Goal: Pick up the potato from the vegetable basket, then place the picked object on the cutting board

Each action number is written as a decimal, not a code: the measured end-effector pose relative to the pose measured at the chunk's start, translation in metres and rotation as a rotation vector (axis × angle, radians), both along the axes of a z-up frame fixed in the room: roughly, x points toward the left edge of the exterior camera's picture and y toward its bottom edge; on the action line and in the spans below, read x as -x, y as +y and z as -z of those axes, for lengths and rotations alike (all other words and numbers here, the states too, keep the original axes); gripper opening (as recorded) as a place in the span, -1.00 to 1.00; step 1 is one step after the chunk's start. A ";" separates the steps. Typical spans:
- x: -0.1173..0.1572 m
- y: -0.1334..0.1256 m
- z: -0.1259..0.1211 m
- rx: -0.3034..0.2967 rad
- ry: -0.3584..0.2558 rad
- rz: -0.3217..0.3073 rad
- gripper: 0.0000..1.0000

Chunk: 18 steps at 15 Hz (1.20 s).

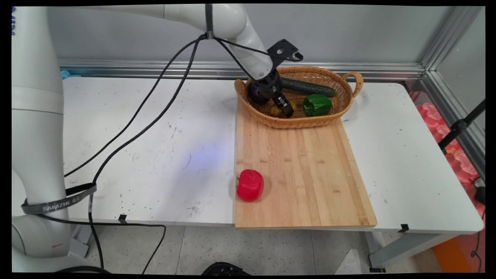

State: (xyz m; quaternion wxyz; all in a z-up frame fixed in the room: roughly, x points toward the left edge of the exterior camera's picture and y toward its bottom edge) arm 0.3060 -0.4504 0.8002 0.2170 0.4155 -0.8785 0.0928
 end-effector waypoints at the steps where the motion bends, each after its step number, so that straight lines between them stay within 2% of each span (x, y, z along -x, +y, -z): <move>1: 0.001 -0.002 0.000 -0.003 -0.005 0.007 -1.00; 5: 0.001 -0.003 -0.011 -0.005 -0.016 0.041 -1.00; 8: 0.000 0.000 -0.029 0.001 -0.016 0.061 -1.00; 13: 0.000 0.016 -0.079 0.046 -0.019 0.131 -1.00; 16: 0.005 0.035 -0.113 0.079 -0.006 0.189 -1.00; 18: 0.009 0.046 -0.127 0.088 0.004 0.217 -1.00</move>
